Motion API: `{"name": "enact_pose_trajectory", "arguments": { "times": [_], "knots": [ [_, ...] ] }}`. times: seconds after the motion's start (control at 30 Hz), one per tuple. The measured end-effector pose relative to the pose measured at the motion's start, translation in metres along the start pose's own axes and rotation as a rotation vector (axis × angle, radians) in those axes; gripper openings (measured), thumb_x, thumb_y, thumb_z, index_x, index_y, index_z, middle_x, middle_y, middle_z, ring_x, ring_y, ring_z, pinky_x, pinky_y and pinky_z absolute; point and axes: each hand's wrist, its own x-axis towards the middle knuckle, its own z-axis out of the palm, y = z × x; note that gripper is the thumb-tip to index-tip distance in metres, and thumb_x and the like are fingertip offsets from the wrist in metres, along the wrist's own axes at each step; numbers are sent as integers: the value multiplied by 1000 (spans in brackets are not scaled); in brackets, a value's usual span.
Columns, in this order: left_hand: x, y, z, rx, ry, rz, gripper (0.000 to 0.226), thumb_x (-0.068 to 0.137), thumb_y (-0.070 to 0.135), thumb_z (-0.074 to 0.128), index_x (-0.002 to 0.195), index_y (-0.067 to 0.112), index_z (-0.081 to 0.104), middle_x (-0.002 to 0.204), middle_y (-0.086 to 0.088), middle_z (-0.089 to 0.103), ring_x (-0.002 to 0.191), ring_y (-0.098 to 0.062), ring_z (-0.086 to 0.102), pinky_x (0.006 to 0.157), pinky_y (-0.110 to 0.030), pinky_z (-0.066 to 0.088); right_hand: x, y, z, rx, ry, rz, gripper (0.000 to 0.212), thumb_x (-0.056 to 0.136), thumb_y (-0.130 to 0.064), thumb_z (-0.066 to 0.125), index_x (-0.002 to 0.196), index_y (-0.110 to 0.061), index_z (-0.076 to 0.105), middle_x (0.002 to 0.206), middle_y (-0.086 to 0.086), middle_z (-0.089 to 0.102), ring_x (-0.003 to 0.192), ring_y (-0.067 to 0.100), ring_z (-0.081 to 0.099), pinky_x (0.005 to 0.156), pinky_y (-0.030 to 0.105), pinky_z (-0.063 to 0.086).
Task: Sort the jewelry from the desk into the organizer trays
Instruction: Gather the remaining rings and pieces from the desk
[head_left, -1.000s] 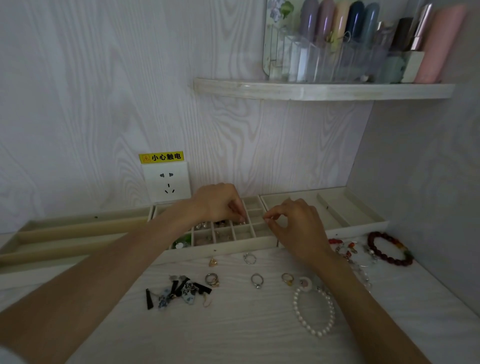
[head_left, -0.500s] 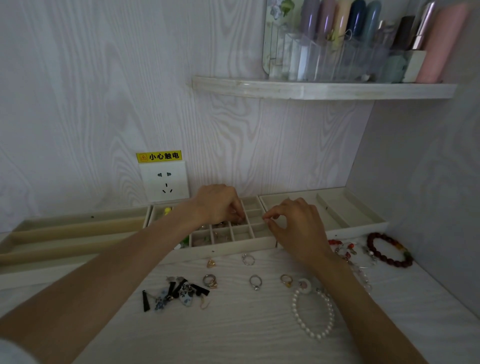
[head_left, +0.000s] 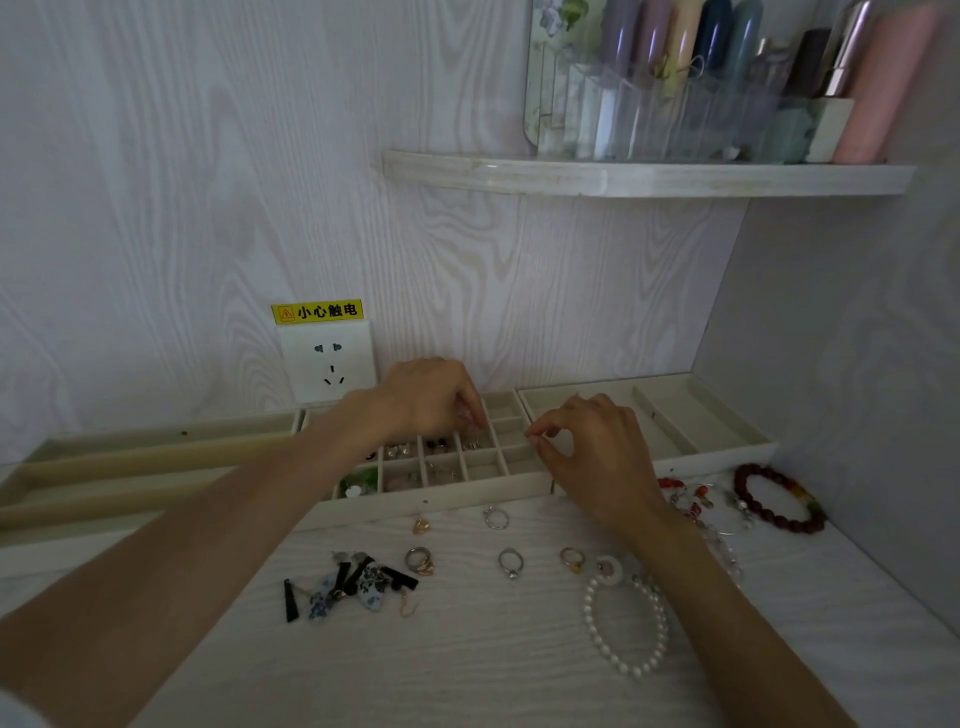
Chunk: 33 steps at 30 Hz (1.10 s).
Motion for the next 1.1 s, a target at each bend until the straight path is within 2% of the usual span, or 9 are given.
{"name": "enact_pose_trajectory", "arguments": {
  "times": [0.17, 0.3, 0.5, 0.6, 0.7, 0.77, 0.93, 1.03, 1.1],
  "knots": [
    [-6, 5, -10, 71, -123, 13, 25, 94, 25, 51, 104, 37, 71, 83, 17, 43, 91, -4, 44, 75, -23, 35, 1, -1, 2, -2, 7, -2, 12, 86, -28, 62, 92, -28, 73, 87, -6, 66, 89, 15, 52, 79, 24, 26],
    [-8, 8, -6, 84, -140, -10, 30, 93, 21, 49, 104, 38, 71, 110, 11, 57, 109, -11, 50, 77, -24, 35, 1, -1, 2, -10, 2, -2, 13, 86, -29, 62, 93, -29, 72, 87, -7, 66, 90, 15, 53, 82, 25, 28],
    [-5, 7, -3, 85, -147, -5, 31, 93, 21, 49, 105, 39, 70, 85, 15, 47, 105, -10, 52, 76, -25, 38, -1, -1, 1, -16, -10, -7, 12, 86, -28, 62, 93, -29, 72, 88, -7, 66, 90, 15, 53, 82, 25, 27],
    [-5, 7, -8, 55, -149, -20, 33, 92, 18, 48, 102, 38, 71, 81, 17, 46, 93, -5, 49, 66, -21, 36, 1, -2, 1, 63, 3, -8, 13, 85, -24, 63, 92, -29, 73, 87, -6, 67, 89, 15, 53, 84, 30, 39],
    [-9, 2, -19, 58, -103, -11, 34, 92, 17, 46, 99, 36, 73, 79, 17, 45, 88, -6, 47, 69, -24, 39, 9, -8, -2, 227, 24, -21, 24, 89, -13, 57, 98, -30, 71, 96, -4, 66, 95, 15, 52, 83, 32, 44],
    [-12, -2, -22, 76, -81, -2, 34, 92, 16, 46, 100, 36, 73, 82, 13, 47, 90, -9, 50, 73, -26, 43, 22, -13, -3, 164, -58, -81, 31, 91, -9, 52, 101, -31, 71, 107, -1, 61, 104, 17, 47, 87, 32, 41],
    [-13, -1, -11, 89, -52, 10, 33, 92, 18, 47, 108, 37, 70, 88, 7, 54, 99, -13, 54, 69, -25, 38, 45, -24, 1, -207, -297, -297, 36, 88, -13, 50, 109, -37, 67, 144, -2, 35, 133, 19, 23, 104, 33, 16],
    [-12, -1, -7, 86, -24, 31, 34, 91, 19, 47, 106, 38, 70, 74, 14, 42, 97, -15, 53, 67, -26, 35, 52, -28, 2, -330, -350, -418, 34, 89, -13, 49, 113, -31, 66, 149, 0, 29, 139, 22, 18, 110, 37, 9],
    [-12, 0, -6, 97, -25, 38, 32, 93, 21, 46, 104, 38, 70, 77, 12, 40, 99, -16, 51, 69, -27, 35, 54, -30, 1, -362, -350, -475, 31, 89, -12, 51, 109, -28, 68, 149, 3, 32, 139, 24, 20, 112, 40, 10]
  ]
}}
